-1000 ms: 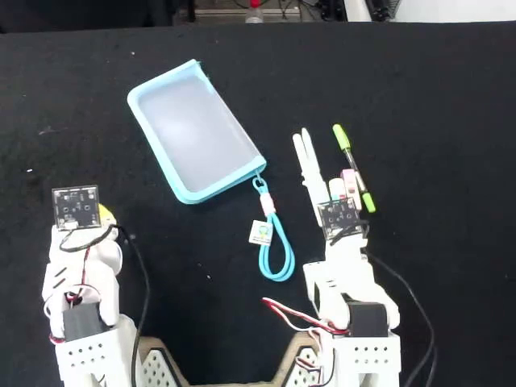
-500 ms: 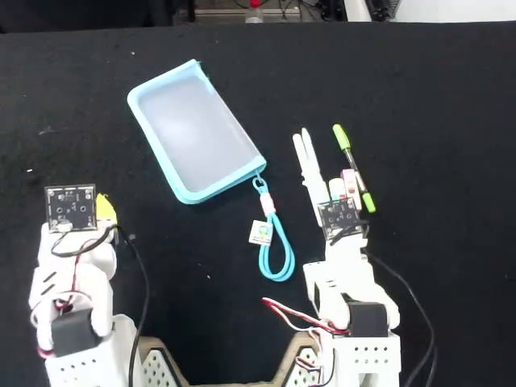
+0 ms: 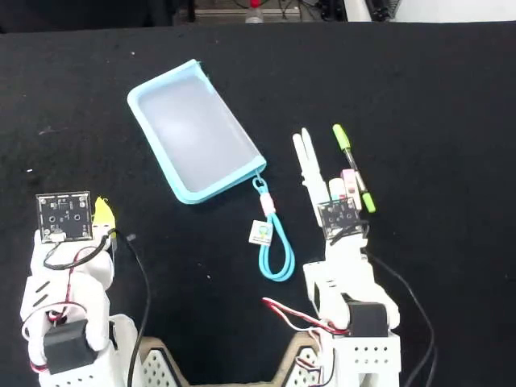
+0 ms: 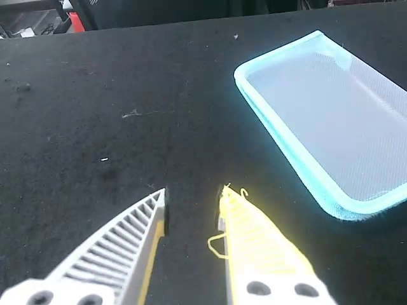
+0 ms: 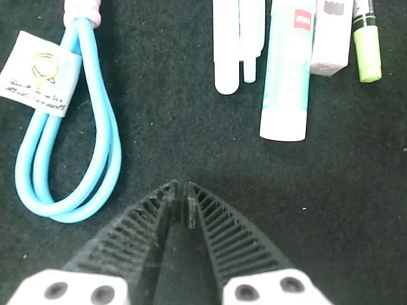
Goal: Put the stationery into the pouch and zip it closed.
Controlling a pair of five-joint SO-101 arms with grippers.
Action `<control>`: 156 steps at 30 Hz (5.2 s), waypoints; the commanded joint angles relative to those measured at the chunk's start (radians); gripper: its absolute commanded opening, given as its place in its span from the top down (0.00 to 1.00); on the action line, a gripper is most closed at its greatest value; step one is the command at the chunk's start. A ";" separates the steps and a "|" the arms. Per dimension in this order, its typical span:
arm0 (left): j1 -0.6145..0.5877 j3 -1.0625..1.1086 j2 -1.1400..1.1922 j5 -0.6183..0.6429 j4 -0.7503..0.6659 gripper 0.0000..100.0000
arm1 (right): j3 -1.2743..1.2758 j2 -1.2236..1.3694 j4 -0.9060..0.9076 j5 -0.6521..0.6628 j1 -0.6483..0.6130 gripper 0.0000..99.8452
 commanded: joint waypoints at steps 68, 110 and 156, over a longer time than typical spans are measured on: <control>0.071 0.116 0.715 0.104 -0.361 0.86 | 0.004 -0.096 -0.003 -0.008 -0.009 0.99; 0.081 0.097 0.715 0.143 -0.348 0.86 | 0.004 -0.096 -0.008 -0.008 -0.014 0.99; 0.073 0.171 0.715 0.252 -0.483 0.86 | -0.791 -0.013 -0.061 0.215 -0.008 0.97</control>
